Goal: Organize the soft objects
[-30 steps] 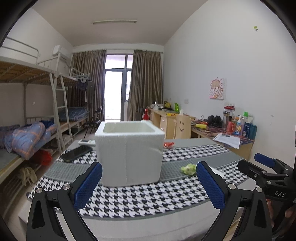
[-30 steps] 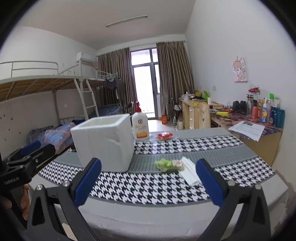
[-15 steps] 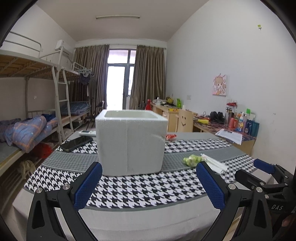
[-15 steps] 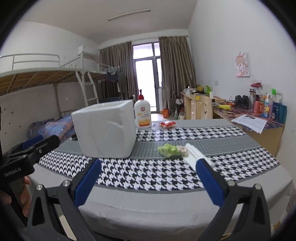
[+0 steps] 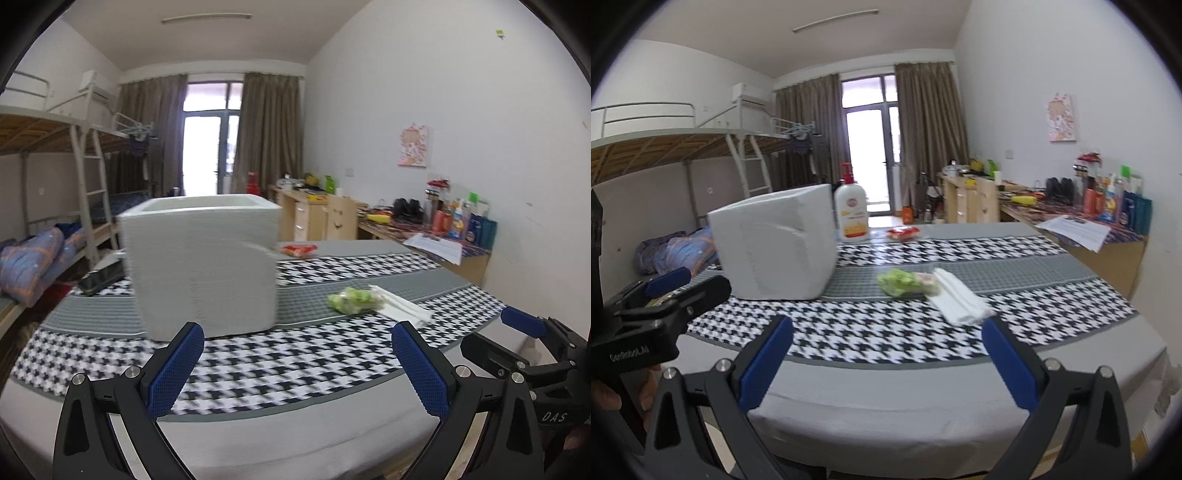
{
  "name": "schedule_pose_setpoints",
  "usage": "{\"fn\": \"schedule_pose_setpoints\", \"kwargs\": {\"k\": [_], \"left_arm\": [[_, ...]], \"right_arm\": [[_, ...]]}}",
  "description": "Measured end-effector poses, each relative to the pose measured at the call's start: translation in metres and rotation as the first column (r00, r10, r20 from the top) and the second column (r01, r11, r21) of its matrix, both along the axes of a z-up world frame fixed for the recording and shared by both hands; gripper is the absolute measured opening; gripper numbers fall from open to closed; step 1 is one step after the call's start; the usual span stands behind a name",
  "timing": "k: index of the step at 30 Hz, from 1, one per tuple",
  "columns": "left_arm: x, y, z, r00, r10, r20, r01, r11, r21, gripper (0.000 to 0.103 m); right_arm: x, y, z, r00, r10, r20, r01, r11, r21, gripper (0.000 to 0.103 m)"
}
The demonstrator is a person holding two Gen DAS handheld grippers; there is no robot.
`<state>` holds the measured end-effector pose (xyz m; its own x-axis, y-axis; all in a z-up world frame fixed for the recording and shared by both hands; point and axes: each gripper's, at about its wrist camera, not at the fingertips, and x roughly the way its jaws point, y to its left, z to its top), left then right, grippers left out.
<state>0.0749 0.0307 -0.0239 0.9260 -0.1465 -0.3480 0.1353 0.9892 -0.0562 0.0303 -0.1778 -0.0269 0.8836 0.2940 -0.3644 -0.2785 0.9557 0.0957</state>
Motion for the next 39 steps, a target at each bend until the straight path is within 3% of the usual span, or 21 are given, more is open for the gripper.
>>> {"fn": "schedule_pose_setpoints", "kwargs": {"k": [15,39], "left_arm": [[0.064,-0.05,-0.016,0.989,-0.099,-0.111,0.103,0.994,0.029,0.102],[0.141,-0.077,-0.023,0.956,-0.12,-0.266,0.141,0.988,0.064,0.102]], "right_arm": [[0.03,-0.045,-0.013,0.996,-0.06,-0.06,0.061,0.998,0.005,0.103],[0.102,-0.071,-0.016,0.983,-0.079,-0.165,0.077,0.997,-0.02,0.103]]}}
